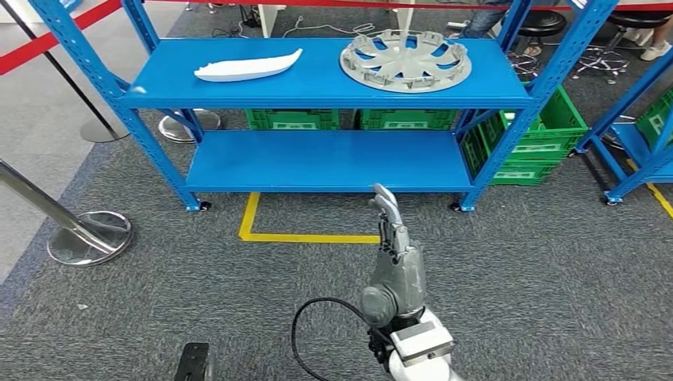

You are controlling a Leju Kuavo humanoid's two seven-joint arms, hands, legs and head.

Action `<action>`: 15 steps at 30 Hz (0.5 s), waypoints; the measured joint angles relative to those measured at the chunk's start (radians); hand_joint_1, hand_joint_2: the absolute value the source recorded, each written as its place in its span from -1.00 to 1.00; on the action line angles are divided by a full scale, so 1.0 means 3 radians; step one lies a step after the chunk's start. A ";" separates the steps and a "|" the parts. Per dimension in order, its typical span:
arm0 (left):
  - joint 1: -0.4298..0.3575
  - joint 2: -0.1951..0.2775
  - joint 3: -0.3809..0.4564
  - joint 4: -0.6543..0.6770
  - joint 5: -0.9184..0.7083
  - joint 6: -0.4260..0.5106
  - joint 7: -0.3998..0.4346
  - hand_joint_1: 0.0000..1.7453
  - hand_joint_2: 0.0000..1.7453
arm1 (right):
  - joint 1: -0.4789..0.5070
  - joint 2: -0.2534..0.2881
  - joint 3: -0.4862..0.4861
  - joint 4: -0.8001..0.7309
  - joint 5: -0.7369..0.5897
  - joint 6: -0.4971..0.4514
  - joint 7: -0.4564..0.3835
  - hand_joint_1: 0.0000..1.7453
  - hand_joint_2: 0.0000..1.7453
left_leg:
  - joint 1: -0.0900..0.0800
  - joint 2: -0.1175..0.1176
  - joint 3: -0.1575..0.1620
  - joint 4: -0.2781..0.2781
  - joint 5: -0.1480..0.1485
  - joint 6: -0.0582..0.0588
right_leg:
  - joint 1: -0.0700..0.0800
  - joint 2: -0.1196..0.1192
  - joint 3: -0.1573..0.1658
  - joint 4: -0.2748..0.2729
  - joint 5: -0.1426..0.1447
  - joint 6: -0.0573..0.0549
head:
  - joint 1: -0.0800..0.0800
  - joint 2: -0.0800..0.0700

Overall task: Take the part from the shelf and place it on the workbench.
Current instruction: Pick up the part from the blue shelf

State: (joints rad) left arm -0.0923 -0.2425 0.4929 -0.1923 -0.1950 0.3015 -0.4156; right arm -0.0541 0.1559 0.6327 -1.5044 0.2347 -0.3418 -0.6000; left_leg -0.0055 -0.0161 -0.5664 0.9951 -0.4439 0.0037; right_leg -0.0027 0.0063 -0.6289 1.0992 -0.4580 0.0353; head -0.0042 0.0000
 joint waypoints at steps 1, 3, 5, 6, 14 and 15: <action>-0.0004 0.0000 0.0000 0.0000 -0.0011 -0.0061 -0.0030 -1.00 -1.00 | 0.0000 0.0000 0.0001 0.0000 -0.0020 0.0033 -0.0001 -1.00 -1.00 | -0.0005 -0.0001 0.0002 0.0003 -0.0004 -0.0012 | 0.0007 0.0003 0.0077 -0.0151 0.0043 -0.0008 | -0.0001 0.0000; -0.0011 -0.0001 0.0000 0.0000 -0.0022 -0.0239 -0.0110 -1.00 -1.00 | 0.0001 -0.0001 0.0002 0.0001 -0.0037 0.0074 -0.0004 -1.00 -1.00 | -0.0008 0.0001 0.0000 0.0001 -0.0004 -0.0044 | 0.0018 0.0014 0.0117 -0.0227 0.0048 -0.0020 | -0.0005 0.0000; -0.0015 0.0000 0.0000 -0.0002 -0.0021 -0.0498 -0.0244 -1.00 -1.00 | 0.0003 0.0001 0.0001 0.0000 -0.0005 0.0065 -0.0012 -1.00 -1.00 | 0.0000 0.0006 -0.0002 0.0005 -0.0018 -0.0082 | 0.0012 0.0021 0.0121 -0.0245 0.0063 -0.0049 | -0.0007 0.0000; -0.0017 0.0001 0.0000 -0.0003 -0.0023 -0.0633 -0.0326 -1.00 -1.00 | 0.0004 0.0002 0.0001 0.0000 0.0014 0.0058 -0.0013 -1.00 -1.00 | 0.0002 0.0008 -0.0024 0.0054 -0.0060 -0.0103 | 0.0004 0.0019 0.0127 -0.0258 0.0069 -0.0065 | -0.0012 0.0000; -0.0016 0.0022 -0.0009 -0.0004 -0.0096 -0.0980 -0.0601 -1.00 -1.00 | 0.0014 0.0003 -0.0006 0.0001 0.0153 -0.0015 -0.0009 -1.00 -1.00 | 0.0065 0.0015 -0.0324 0.0608 -0.0159 -0.0218 | -0.0032 0.0024 0.0137 -0.0269 0.0069 -0.0065 | -0.0024 0.0000; -0.0019 0.0022 -0.0011 -0.0004 -0.0097 -0.0986 -0.0604 -1.00 -1.00 | 0.0014 0.0003 -0.0006 0.0001 0.0156 -0.0016 -0.0009 -1.00 -1.00 | 0.0080 0.0018 -0.0213 0.0379 -0.0055 -0.0234 | -0.0031 0.0029 0.0137 -0.0261 0.0063 -0.0045 | -0.0026 0.0000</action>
State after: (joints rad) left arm -0.0980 -0.2359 0.4895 -0.1935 -0.2241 0.0058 -0.5967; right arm -0.0501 0.1568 0.6310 -1.5042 0.2816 -0.3465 -0.6026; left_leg 0.0185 -0.0108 -0.6303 1.1087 -0.4603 -0.0664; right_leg -0.0118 0.0150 -0.5878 1.0209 -0.4390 0.0219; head -0.0120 0.0000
